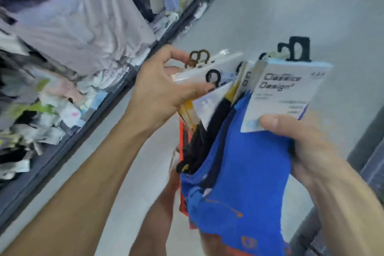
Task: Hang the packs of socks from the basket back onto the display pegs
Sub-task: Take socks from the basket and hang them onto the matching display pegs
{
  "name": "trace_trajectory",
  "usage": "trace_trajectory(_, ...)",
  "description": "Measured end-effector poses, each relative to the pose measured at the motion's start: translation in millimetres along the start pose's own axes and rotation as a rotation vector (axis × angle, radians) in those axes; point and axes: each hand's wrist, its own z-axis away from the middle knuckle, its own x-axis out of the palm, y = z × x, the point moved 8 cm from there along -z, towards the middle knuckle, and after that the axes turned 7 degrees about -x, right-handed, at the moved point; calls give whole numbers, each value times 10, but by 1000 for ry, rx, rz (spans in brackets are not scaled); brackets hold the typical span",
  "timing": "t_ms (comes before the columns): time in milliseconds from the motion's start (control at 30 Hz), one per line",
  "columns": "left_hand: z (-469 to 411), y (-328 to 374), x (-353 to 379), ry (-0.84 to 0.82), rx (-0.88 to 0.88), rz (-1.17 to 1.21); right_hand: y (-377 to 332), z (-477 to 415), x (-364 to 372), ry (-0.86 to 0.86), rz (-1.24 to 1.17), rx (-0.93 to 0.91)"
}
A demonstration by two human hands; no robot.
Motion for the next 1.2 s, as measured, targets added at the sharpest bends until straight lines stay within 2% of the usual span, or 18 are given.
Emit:
trace_trajectory(67, 263, 513, -407, 52, -21, -15, -600, 6, 340, -48, -38, -42)
trace_trajectory(167, 787, 1206, -1003, 98, -69, 4, -1383, 196, 926, -145, 27, -101)
trace_trajectory(333, 1887, 1790, -1792, 120, -229, 87, -2186, 816, 1964, -227, 63, -75)
trace_trajectory(433, 2592, 1781, -2158, 127, -357, 169, -2295, 1260, 2528, -341, -14, 61)
trace_trajectory(533, 3335, 1516, -2414, 140, -483, 395, -2263, 1638, 3035, -411, -3, 176)
trace_trajectory(700, 4510, 1157, -2654, 179, -370, 979, -1980, 2062, 3714, -446, 9, 281)
trace_trajectory(767, 4851, 1050, -2612, 216, -420, 1046, -1891, 2244, 4067, -493, 58, 299)
trace_trajectory(833, 5049, 877, -2716, 364, -493, 1216, -1852, 2398, 4424, -519, 63, 261)
trace_trajectory(867, 5075, 808, -2841, 417, -520, 1197, -1856, 2467, 4577, -520, 84, 226)
trace_trajectory(933, 5238, 764, -3194, 499, -411, 1058, -1876, 2574, 4810, -504, 175, 119)
trace_trajectory(967, 5323, 691, -3388, 599, -382, 1080, -1882, 2619, 4913, -511, 221, 72)
trace_trajectory(1000, 5363, 668, -3521, 616, -361, 1123, -1876, 2680, 5028, -541, 257, 44)
trace_trajectory(1133, 5581, 777, -3740, 520, -254, 885, -1874, 2922, 5640, -794, 376, -14)
trace_trajectory(1200, 5645, 841, -3805, 437, -191, 933, -1968, 2970, 5949, -894, 448, -76)
